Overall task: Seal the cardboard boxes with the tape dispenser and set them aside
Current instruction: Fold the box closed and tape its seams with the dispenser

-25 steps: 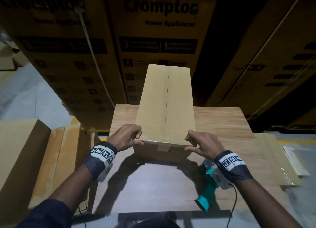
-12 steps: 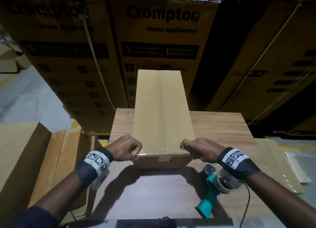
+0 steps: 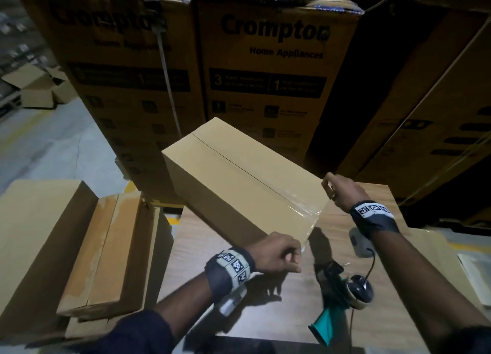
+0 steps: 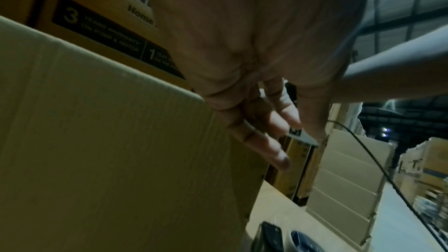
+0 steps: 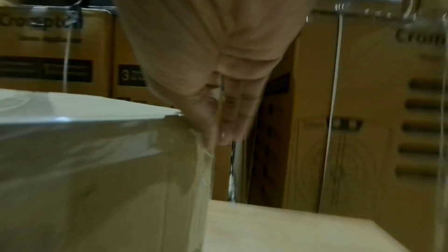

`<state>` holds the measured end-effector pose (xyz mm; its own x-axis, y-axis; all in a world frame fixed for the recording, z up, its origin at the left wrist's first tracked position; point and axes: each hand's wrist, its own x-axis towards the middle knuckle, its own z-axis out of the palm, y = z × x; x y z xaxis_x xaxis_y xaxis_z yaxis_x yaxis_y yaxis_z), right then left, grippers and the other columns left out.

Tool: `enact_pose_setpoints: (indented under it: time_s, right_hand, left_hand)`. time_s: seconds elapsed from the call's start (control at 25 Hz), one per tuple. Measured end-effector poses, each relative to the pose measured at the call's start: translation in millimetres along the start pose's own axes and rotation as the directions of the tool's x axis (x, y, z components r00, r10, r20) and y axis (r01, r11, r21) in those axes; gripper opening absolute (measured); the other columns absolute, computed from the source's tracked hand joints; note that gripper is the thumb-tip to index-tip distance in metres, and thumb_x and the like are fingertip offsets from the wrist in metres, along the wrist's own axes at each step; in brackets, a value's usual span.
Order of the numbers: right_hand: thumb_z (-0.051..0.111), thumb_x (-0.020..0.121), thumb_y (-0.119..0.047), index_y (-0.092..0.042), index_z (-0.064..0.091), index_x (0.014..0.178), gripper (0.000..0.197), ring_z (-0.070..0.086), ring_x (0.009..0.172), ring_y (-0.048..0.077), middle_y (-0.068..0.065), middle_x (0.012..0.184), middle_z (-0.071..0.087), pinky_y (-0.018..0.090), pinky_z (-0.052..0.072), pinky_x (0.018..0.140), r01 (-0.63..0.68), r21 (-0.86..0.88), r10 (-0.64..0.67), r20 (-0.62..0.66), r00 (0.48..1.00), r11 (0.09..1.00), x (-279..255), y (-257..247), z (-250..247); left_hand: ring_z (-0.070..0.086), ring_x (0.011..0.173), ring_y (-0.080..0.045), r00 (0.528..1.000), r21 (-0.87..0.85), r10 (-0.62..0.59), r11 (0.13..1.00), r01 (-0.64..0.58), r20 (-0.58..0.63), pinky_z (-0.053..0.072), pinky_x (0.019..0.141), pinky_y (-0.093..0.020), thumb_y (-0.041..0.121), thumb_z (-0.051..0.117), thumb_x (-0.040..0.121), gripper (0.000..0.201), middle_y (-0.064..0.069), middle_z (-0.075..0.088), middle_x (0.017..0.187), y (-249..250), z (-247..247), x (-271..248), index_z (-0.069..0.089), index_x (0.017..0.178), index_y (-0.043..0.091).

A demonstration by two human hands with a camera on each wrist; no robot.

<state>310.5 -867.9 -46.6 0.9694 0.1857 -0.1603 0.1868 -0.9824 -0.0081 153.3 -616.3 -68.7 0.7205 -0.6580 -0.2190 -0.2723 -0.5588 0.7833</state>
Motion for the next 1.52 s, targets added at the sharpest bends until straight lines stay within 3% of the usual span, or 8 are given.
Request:
enact_pose_setpoints:
  time_s: [0.16,0.28,0.48,0.72,0.88,1.16,1.28,1.52]
  right_hand:
    - [0.071,0.085,-0.007,-0.033,0.031,0.146,0.077,0.054,0.081,0.017,0.002,0.113,0.054,0.035,0.058,0.064,-0.059,-0.106,0.041,-0.164,0.986,0.993,-40,-29,3]
    - [0.072,0.091,-0.038,-0.037,0.035,0.144,0.065,0.058,0.084,0.014,-0.005,0.114,0.058,0.031,0.056,0.065,0.058,0.091,-0.028,-0.295,0.955,0.994,-92,-90,1]
    - [0.077,0.084,-0.038,-0.042,0.030,0.146,0.077,0.042,0.135,0.020,-0.008,0.151,0.038,0.044,0.044,0.108,0.157,0.219,-0.139,-0.096,0.986,0.963,-125,-179,38]
    - [0.088,0.067,-0.017,-0.034,0.044,0.127,0.076,0.061,0.092,0.020,-0.006,0.122,0.058,0.032,0.053,0.057,0.121,-0.092,-0.136,-0.172,0.976,0.988,-100,-151,61]
    - [0.084,0.071,-0.010,-0.031,0.045,0.121,0.066,0.060,0.085,0.021,-0.004,0.114,0.060,0.034,0.054,0.059,-0.022,-0.189,-0.018,-0.207,0.978,0.982,-64,-92,47]
    - [0.067,0.093,-0.025,-0.018,0.054,0.111,0.023,0.062,0.089,0.029,0.006,0.100,0.062,0.044,0.056,0.071,-0.295,-0.083,0.268,-0.242,0.933,0.952,-7,-37,16]
    - [0.077,0.082,-0.023,-0.020,0.063,0.104,0.027,0.060,0.099,0.030,0.006,0.108,0.064,0.045,0.052,0.084,-0.354,0.053,0.355,-0.272,0.895,0.934,-24,-49,16]
    - [0.070,0.086,-0.063,-0.034,0.059,0.099,0.033,0.060,0.096,0.018,-0.008,0.102,0.068,0.038,0.051,0.085,-0.266,0.667,0.360,-0.002,0.933,0.695,-97,-129,51]
  left_hand:
    - [0.062,0.097,-0.013,0.980,0.046,0.057,0.998,-0.050,-0.188,0.055,0.089,-0.034,0.029,0.077,0.091,0.019,0.003,0.066,0.105,-17,-42,-17,0.066,0.102,0.017]
    - [0.055,0.121,-0.015,0.920,0.338,-0.042,0.923,0.186,-0.390,0.048,0.108,-0.042,0.040,0.073,0.092,0.040,0.002,0.058,0.135,-61,-96,-43,0.059,0.128,0.027]
    - [0.015,0.157,-0.024,0.834,0.489,-0.293,0.700,0.520,-0.468,0.017,0.124,-0.056,0.057,0.065,0.091,0.084,-0.001,0.015,0.171,-137,-150,-71,0.021,0.160,0.037]
    - [0.008,0.158,-0.024,0.792,0.506,-0.294,0.639,0.579,-0.536,0.021,0.122,-0.060,0.084,0.055,0.079,0.106,0.001,0.003,0.172,-144,-119,-74,0.010,0.162,0.037]
    - [0.018,0.155,-0.029,0.743,0.476,-0.290,0.616,0.628,-0.604,0.024,0.117,-0.059,0.096,0.034,0.076,0.109,-0.005,0.007,0.172,-100,-53,-71,0.010,0.163,0.036]
    - [0.022,0.152,-0.030,0.920,0.512,-0.191,0.783,0.352,-0.342,0.019,0.124,-0.048,0.091,0.039,0.079,0.103,-0.004,0.010,0.172,-25,-1,-55,0.011,0.162,0.038]
    - [0.021,0.154,-0.021,0.927,0.271,-0.189,0.920,0.282,-0.323,0.013,0.127,-0.051,0.083,0.057,0.080,0.095,0.006,0.018,0.170,-30,-35,-63,0.020,0.159,0.046]
    - [0.015,0.156,-0.016,0.875,0.352,-0.320,0.822,0.447,-0.363,0.018,0.125,-0.053,0.068,0.068,0.083,0.084,0.015,0.017,0.168,-103,-118,-142,0.028,0.154,0.050]
